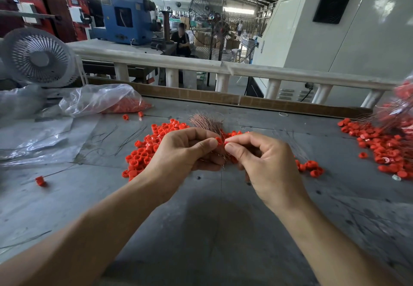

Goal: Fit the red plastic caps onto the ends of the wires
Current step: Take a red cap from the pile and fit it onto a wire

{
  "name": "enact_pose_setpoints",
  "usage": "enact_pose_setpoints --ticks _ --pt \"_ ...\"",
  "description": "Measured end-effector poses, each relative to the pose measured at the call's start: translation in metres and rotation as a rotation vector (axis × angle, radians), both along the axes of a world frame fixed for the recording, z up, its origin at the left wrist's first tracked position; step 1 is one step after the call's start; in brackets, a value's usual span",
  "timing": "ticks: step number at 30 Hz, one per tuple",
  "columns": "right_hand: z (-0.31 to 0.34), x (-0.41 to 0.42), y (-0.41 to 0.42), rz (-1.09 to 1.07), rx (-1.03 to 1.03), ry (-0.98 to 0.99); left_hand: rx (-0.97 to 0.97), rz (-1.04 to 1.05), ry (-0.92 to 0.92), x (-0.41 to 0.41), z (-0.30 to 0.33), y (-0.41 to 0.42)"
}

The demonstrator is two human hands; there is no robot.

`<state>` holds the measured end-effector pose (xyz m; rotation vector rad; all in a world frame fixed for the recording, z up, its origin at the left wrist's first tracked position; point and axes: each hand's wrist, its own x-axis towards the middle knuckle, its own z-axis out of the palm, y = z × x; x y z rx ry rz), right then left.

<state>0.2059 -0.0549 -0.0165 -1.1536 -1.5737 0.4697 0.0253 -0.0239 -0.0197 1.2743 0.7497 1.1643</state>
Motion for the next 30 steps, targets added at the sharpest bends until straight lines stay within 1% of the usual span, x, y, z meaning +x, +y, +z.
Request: enact_pose_setpoints --ticks 5,11,16,23,30 --pt "0.0021 -0.0014 -0.0026 -0.009 0.040 0.024 0.055 -0.004 0.072 0.0008 0.0021 -0.0035" --pt "0.0035 -0.0035 -0.0043 -0.042 0.102 -0.063 0.121 -0.008 0.153 0.0018 0.0040 -0.0074" --pt "0.0035 -0.0034 -0.0032 -0.045 0.138 -0.142 0.135 0.023 0.155 0.0016 0.0022 -0.0054" --pt "0.0033 -0.0044 -0.0025 -0.123 0.250 -0.283 0.185 0.050 0.173 0.0031 -0.0009 -0.0049" --pt "0.0039 -0.0039 -0.0019 -0.089 0.239 -0.257 0.154 0.043 0.144 0.0026 -0.0010 -0.0037"
